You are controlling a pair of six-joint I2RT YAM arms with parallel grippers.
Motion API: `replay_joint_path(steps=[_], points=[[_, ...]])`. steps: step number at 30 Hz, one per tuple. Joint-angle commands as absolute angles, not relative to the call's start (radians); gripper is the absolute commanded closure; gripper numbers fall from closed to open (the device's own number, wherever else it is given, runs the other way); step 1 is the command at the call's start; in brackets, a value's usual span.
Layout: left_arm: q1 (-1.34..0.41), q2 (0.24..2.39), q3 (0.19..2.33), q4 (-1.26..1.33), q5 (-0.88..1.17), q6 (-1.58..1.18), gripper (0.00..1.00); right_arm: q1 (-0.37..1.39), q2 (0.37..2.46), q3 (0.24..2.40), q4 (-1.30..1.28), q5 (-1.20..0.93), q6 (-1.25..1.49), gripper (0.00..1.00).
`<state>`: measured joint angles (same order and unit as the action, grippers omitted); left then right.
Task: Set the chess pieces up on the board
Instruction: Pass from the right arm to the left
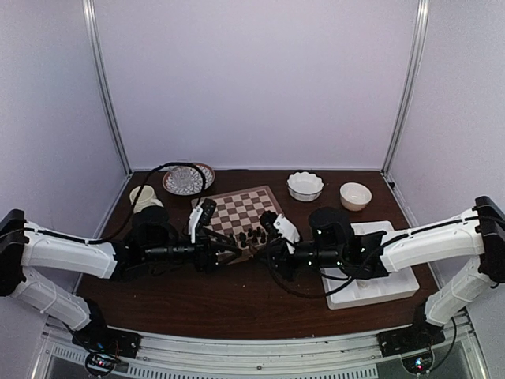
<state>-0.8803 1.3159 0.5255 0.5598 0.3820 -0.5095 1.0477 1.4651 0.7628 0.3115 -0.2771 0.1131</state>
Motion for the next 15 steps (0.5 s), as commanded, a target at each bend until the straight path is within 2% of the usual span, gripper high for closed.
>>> replay_joint_path(steps=[1, 8, 11, 15], points=[[-0.906, 1.344, 0.517, 0.704, 0.356, -0.525, 0.33, 1.084, 1.497, 0.786, 0.348, -0.258, 0.071, 0.91], [-0.908, 1.39, 0.543, 0.692, 0.378, -0.526, 0.53, 1.117, 1.529, 0.805, 0.336, -0.242, 0.057, 0.92], [-0.909, 1.406, 0.552, 0.69, 0.39, -0.529, 0.57, 1.121, 1.523, 0.799, 0.341, -0.222, 0.057, 0.91], [-0.909, 1.414, 0.564, 0.679, 0.401, -0.531, 0.57, 1.121, 1.516, 0.79, 0.349, -0.201, 0.06, 0.91]])
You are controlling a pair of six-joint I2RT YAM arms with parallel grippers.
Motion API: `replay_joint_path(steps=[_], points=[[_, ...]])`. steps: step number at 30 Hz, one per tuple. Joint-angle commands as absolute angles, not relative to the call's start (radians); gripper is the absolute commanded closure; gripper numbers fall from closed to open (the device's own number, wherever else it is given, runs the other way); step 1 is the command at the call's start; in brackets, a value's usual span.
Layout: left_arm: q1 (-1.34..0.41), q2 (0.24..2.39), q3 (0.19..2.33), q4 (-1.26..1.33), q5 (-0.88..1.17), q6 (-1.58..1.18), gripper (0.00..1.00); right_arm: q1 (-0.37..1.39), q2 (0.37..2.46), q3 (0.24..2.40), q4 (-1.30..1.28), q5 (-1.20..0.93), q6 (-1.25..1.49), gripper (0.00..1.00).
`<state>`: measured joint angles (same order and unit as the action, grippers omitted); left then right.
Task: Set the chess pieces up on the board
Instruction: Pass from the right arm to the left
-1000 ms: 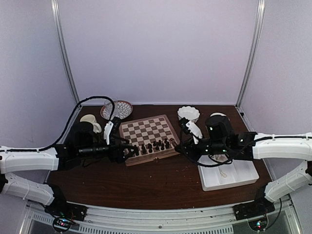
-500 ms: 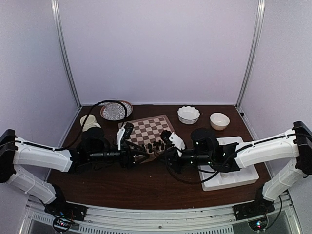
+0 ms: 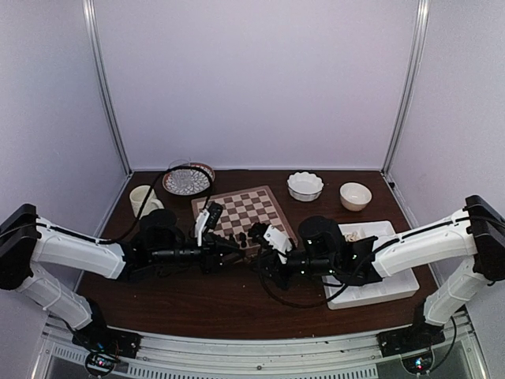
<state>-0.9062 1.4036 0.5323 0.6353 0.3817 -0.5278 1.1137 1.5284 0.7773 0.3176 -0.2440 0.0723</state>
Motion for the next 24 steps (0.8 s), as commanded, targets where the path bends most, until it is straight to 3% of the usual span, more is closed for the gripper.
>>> replay_joint_path(steps=[1, 6, 8, 14, 20, 24], points=[[-0.909, 1.416, 0.565, 0.679, 0.408, -0.53, 0.57, 1.122, 1.516, 0.791, 0.349, -0.2, 0.059, 0.92], [-0.91, 1.42, 0.57, 0.679, 0.43, -0.536, 0.56, 1.121, 1.514, 0.789, 0.349, -0.193, 0.058, 0.92], [-0.91, 1.422, 0.575, 0.671, 0.435, -0.535, 0.61, 1.121, 1.511, 0.786, 0.353, -0.193, 0.057, 0.91], [-0.91, 1.427, 0.577, 0.68, 0.457, -0.53, 0.88, 1.124, 1.512, 0.79, 0.347, -0.193, 0.057, 0.91], [-0.91, 1.439, 0.592, 0.67, 0.48, -0.533, 0.97, 1.123, 1.505, 0.784, 0.351, -0.184, 0.055, 0.9], [-0.911, 1.432, 0.59, 0.67, 0.481, -0.534, 1.0, 1.123, 1.502, 0.78, 0.353, -0.183, 0.055, 0.79]])
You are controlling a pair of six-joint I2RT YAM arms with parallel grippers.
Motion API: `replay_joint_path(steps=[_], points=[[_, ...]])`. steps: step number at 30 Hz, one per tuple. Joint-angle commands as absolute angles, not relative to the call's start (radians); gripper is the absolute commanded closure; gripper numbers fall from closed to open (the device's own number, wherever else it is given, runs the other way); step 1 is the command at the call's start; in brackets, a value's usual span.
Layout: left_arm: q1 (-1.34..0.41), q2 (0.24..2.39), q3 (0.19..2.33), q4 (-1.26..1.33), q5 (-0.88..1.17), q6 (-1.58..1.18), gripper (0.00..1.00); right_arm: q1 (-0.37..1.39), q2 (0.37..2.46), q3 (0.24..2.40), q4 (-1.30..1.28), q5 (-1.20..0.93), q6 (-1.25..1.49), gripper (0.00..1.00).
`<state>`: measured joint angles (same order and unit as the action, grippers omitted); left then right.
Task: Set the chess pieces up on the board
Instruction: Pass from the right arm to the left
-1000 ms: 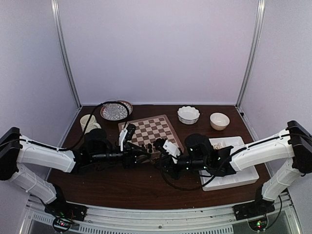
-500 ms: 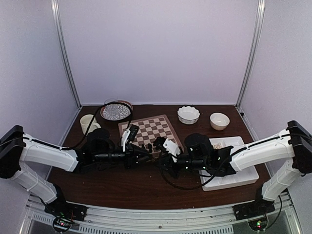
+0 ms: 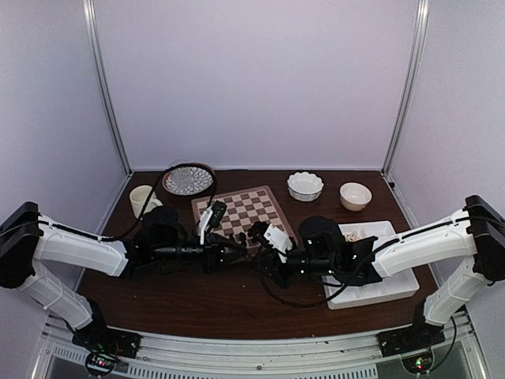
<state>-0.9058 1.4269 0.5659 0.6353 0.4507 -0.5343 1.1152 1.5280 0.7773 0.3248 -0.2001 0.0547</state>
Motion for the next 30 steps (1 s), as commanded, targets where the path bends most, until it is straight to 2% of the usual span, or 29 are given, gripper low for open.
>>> replay_joint_path(steps=[1, 3, 10, 14, 17, 23, 30], points=[[-0.91, 1.427, 0.587, 0.67, 0.477, -0.533, 1.0, 1.124, 1.503, 0.778, 0.354, -0.181, 0.056, 0.76], [-0.909, 1.416, 0.581, 0.668, 0.466, -0.532, 1.0, 1.123, 1.502, 0.778, 0.355, -0.18, 0.055, 0.73], [-0.91, 1.378, 0.57, 0.645, 0.436, -0.516, 1.0, 1.125, 1.505, 0.78, 0.352, -0.177, 0.055, 0.72], [-0.91, 1.364, 0.561, 0.647, 0.424, -0.518, 1.0, 1.125, 1.503, 0.772, 0.361, -0.167, 0.062, 0.55], [-0.91, 1.346, 0.543, 0.673, 0.413, -0.53, 1.0, 1.124, 1.48, 0.746, 0.404, -0.162, 0.079, 0.49], [-0.91, 1.3, 0.492, 0.788, 0.411, -0.567, 1.0, 1.124, 1.367, 0.621, 0.612, -0.224, 0.184, 0.45], [-0.91, 1.227, 0.447, 0.847, 0.402, -0.585, 1.0, 1.124, 1.309, 0.602, 0.695, -0.238, 0.352, 0.41]])
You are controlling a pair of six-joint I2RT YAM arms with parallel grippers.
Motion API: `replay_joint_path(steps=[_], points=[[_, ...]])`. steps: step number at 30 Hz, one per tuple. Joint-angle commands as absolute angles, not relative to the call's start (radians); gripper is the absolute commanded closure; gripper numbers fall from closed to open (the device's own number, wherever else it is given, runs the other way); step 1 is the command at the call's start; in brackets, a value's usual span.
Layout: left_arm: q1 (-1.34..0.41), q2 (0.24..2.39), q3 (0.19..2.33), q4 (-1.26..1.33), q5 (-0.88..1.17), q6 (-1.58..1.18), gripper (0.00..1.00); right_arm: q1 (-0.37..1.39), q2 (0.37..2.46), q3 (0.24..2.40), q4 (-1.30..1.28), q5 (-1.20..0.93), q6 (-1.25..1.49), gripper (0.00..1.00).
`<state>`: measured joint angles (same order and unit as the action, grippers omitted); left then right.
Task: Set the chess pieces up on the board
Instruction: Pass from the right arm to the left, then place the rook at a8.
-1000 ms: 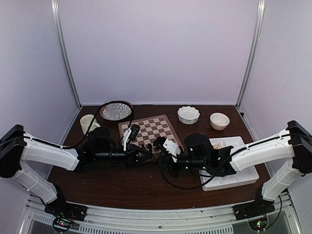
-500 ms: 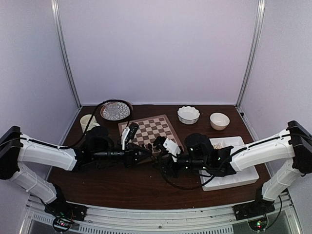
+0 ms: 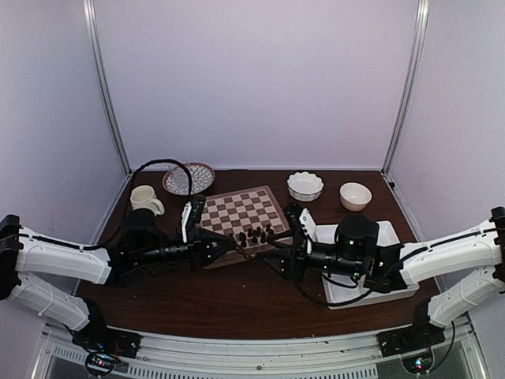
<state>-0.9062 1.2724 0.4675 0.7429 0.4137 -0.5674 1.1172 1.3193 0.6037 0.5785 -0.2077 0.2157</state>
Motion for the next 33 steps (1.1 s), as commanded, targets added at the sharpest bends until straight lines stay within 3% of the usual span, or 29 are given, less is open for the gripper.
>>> replay_joint_path(steps=[1, 7, 13, 19, 25, 33], points=[[-0.91, 1.216, 0.443, 0.85, 0.404, -0.588, 1.0, 1.124, 1.32, 0.609, 0.715, -0.248, 0.388, 0.41], [-0.909, 1.16, 0.426, 0.872, 0.433, -0.611, 1.0, 1.132, 1.414, 0.64, 0.851, -0.233, 0.596, 0.39], [-0.908, 1.099, 0.41, 0.886, 0.43, -0.624, 1.0, 1.186, 1.516, 0.672, 1.002, -0.225, 0.622, 0.3], [-0.91, 1.038, 0.391, 0.885, 0.412, -0.63, 1.0, 1.209, 1.629, 0.696, 1.247, -0.274, 0.681, 0.39], [-0.91, 1.014, 0.383, 0.882, 0.407, -0.634, 1.0, 1.222, 1.65, 0.709, 1.275, -0.26, 0.644, 0.4], [-0.91, 1.013, 0.379, 0.875, 0.405, -0.626, 1.0, 1.221, 1.646, 0.729, 1.249, -0.264, 0.641, 0.69]])
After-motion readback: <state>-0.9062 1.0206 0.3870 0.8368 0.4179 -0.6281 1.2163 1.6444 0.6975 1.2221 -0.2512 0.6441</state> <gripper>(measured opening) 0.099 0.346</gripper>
